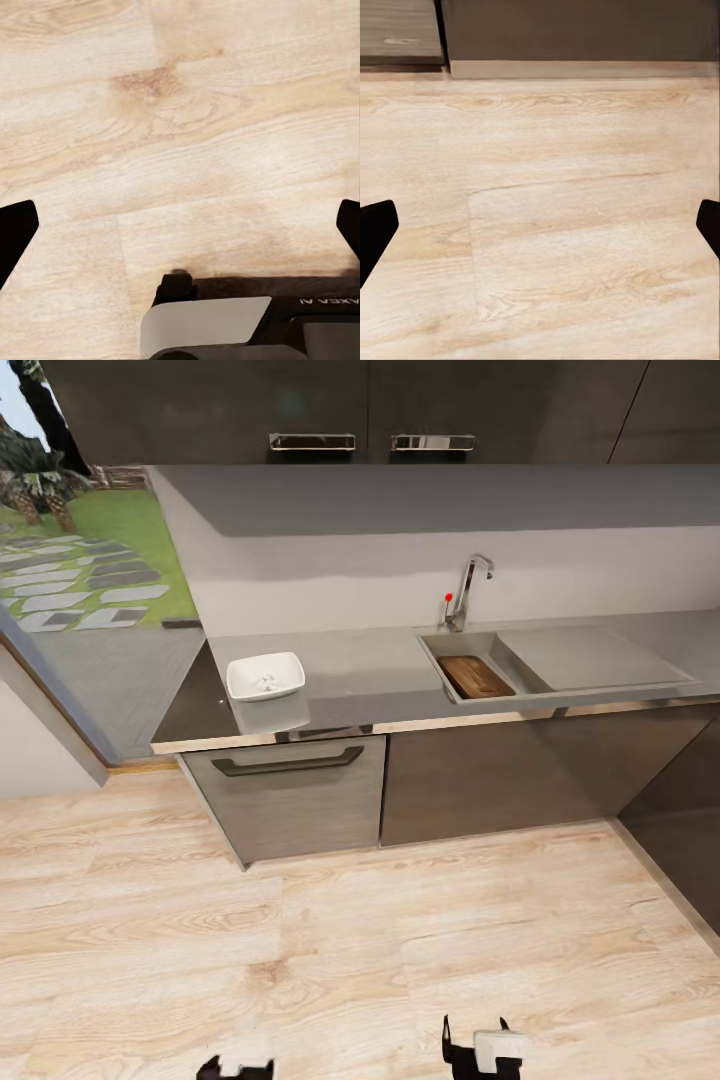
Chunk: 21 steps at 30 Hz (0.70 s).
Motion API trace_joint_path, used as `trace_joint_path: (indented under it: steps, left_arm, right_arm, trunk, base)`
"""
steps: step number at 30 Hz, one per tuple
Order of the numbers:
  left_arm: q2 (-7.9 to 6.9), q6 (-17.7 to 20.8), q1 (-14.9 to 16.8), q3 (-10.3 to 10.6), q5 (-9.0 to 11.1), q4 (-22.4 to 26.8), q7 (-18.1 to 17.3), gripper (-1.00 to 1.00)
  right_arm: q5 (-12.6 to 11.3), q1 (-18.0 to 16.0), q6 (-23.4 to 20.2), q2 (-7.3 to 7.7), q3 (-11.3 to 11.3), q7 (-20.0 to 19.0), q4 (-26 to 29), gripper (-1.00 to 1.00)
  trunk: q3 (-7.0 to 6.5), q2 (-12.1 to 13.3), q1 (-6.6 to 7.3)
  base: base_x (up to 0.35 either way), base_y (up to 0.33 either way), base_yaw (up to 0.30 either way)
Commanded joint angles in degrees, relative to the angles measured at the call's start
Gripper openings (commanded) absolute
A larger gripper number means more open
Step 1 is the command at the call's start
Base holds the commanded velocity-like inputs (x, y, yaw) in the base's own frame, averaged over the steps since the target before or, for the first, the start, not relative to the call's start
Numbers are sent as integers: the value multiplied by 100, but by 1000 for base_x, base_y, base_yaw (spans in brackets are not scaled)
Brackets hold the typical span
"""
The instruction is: In the kitchen, take the Vidalia onion out of the sink, dice it on the chopping board with the paring knife, put the diced onion into the bowl on the countertop, then place both the paring knife and the chopping board into the sink.
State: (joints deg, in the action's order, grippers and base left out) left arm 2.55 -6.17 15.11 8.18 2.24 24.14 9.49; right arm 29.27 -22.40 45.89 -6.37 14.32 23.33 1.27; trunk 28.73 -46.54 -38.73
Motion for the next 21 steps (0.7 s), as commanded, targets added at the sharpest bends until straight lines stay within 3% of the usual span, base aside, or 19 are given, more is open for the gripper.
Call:
trace_joint_path:
  steps: [1, 6, 21]
  left_arm:
    - [-22, -420, 10, 52, 19, -536, 45, 100]
    - [-13, -604, 10, 52, 22, -940, 44, 100]
    - [-17, -622, 10, 52, 21, -946, 44, 100]
  right_arm:
    - [111, -2, 15, 5, 40, 109, -4, 100]
    - [114, -2, 17, 13, 45, 142, -4, 100]
    - [114, -2, 17, 4, 45, 146, -4, 100]
  trunk:
    - [4, -4, -1]
    - [-11, -4, -1]
    - [-103, -4, -1]
  base:
    - [0, 0, 0]
    - [0, 0, 0]
    - [0, 0, 0]
